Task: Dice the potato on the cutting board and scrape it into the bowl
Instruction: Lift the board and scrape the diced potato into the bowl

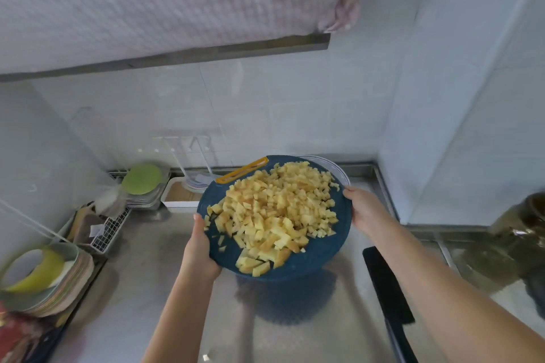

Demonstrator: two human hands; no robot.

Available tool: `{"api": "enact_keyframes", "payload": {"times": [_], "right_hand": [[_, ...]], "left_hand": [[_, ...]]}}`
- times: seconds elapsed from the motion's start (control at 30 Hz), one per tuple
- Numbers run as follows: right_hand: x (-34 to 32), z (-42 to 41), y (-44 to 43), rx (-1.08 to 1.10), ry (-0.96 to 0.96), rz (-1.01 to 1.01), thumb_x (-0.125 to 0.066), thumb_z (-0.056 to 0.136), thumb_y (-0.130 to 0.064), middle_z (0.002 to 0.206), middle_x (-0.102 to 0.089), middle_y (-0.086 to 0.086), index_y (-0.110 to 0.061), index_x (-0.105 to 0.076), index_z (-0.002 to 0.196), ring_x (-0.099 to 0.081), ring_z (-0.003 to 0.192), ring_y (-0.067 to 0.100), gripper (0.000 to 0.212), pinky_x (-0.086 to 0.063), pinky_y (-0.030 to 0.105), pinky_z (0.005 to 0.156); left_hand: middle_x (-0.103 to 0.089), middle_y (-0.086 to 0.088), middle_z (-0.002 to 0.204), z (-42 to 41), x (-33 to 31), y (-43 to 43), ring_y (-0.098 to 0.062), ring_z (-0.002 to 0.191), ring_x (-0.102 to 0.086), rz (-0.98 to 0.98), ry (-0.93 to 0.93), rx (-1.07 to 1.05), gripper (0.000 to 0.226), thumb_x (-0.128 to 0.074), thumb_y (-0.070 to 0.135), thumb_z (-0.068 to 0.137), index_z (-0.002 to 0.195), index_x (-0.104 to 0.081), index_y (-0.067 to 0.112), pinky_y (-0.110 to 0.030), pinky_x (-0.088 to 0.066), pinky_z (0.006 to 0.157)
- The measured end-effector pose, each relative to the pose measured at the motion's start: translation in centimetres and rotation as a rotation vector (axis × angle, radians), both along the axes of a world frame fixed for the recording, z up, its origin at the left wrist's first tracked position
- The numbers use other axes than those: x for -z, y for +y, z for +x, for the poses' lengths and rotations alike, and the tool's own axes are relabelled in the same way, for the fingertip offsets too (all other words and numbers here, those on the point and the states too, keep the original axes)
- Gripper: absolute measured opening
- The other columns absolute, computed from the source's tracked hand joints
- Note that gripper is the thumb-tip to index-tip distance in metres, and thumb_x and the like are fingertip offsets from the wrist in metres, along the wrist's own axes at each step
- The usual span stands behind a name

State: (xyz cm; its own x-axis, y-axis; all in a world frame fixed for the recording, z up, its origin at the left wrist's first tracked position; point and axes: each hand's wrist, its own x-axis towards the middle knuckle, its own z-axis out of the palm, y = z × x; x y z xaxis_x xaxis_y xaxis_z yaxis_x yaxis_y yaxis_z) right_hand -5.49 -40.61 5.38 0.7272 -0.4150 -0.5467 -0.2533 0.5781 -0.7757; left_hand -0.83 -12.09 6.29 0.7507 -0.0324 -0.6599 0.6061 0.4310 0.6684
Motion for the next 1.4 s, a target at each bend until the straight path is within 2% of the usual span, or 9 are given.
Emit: {"api": "enact_keyframes", "payload": {"times": [0.17,0.33,0.43,0.53,0.63,0.8,0.97,1.1,1.4], "right_hand": [[0.2,0.1,-1.8,-0.138,0.031,-0.063,-0.041,0.104,-0.005,0.095,-0.067,0.014,-0.002,-0.06,0.121,-0.066,0.079,0.023,0.026,-0.056,0.03,0.06],[1.0,-5.4,-3.1,-0.502,0.358,-0.816,-0.047,0.102,-0.015,0.071,-0.063,0.009,-0.009,-0.055,0.083,-0.061,0.057,0.019,0.022,-0.053,0.029,0.062],[1.8,-10.7,-2.6,-0.764,0.648,-0.971,-0.059,0.093,-0.032,0.059,-0.058,0.0,-0.012,-0.05,0.072,-0.054,0.045,0.015,0.03,-0.049,0.025,0.058],[3.6,-14.7,-0.8,-1.042,0.871,-1.083,-0.068,0.084,-0.056,0.075,-0.056,-0.004,-0.015,-0.053,0.085,-0.062,0.067,0.014,0.044,-0.051,0.026,0.075],[5.7,-16.7,0.7,-1.016,0.954,-1.073,-0.07,0.083,-0.051,0.085,-0.05,-0.006,-0.016,-0.054,0.108,-0.062,0.093,0.017,0.046,-0.045,0.023,0.071],[6.6,-18.0,2.5,-0.702,0.92,-1.129,-0.056,0.094,-0.04,0.072,-0.043,-0.008,-0.021,-0.036,0.07,-0.053,0.079,0.02,0.036,-0.039,0.024,0.063],[5.9,-16.7,2.4,-0.404,0.792,-1.174,-0.035,0.105,-0.028,0.084,-0.059,0.005,-0.012,-0.049,0.092,-0.066,0.09,0.03,0.024,-0.041,0.031,0.067],[2.8,-16.1,1.4,-0.291,0.538,-1.255,-0.037,0.105,-0.029,0.061,-0.046,-0.004,-0.017,-0.04,0.091,-0.05,0.059,0.024,0.019,-0.031,0.031,0.053],[-0.8,-13.4,1.5,-0.557,0.255,-1.251,-0.037,0.104,-0.039,0.06,-0.047,-0.003,-0.029,-0.039,0.075,-0.045,0.052,0.008,0.031,-0.034,0.023,0.052]], "left_hand": [[-0.068,-0.008,0.104,0.6,0.9,-1.7,-0.028,0.087,-0.066,0.081,0.024,-0.109,0.056,-0.052,0.061,0.088,0.117,-0.058,0.013,-0.042,-0.052,0.064],[-0.068,-0.004,0.106,0.0,2.2,-2.5,-0.025,0.086,-0.066,0.106,0.022,-0.149,0.061,-0.056,0.065,0.083,0.123,-0.055,0.018,-0.042,-0.055,0.068],[-0.065,-0.003,0.113,-0.6,2.6,-2.9,-0.023,0.088,-0.065,0.098,0.009,-0.173,0.065,-0.055,0.064,0.085,0.131,-0.051,0.019,-0.044,-0.054,0.075],[-0.063,-0.002,0.117,-1.1,2.8,-3.2,-0.022,0.089,-0.064,0.09,0.013,-0.17,0.065,-0.053,0.064,0.086,0.134,-0.049,0.02,-0.043,-0.054,0.075],[-0.063,0.0,0.115,-1.4,2.5,-3.3,-0.023,0.094,-0.064,0.099,-0.013,-0.156,0.063,-0.05,0.066,0.087,0.13,-0.05,0.021,-0.043,-0.054,0.08],[-0.066,0.004,0.098,-1.1,1.3,-3.1,-0.022,0.094,-0.064,0.131,-0.058,-0.16,0.05,-0.046,0.066,0.089,0.117,-0.052,0.026,-0.043,-0.053,0.088],[-0.066,0.006,0.094,-0.4,0.7,-2.8,-0.02,0.089,-0.064,0.142,-0.077,-0.175,0.048,-0.047,0.063,0.09,0.116,-0.054,0.024,-0.041,-0.053,0.086],[-0.065,0.005,0.091,0.2,0.2,-2.7,-0.02,0.087,-0.064,0.161,-0.082,-0.19,0.046,-0.048,0.062,0.09,0.112,-0.054,0.023,-0.041,-0.053,0.087],[-0.063,0.001,0.106,0.3,0.7,-2.4,-0.024,0.094,-0.062,0.19,-0.02,-0.203,0.064,-0.046,0.07,0.085,0.127,-0.051,0.022,-0.044,-0.052,0.091]]}}
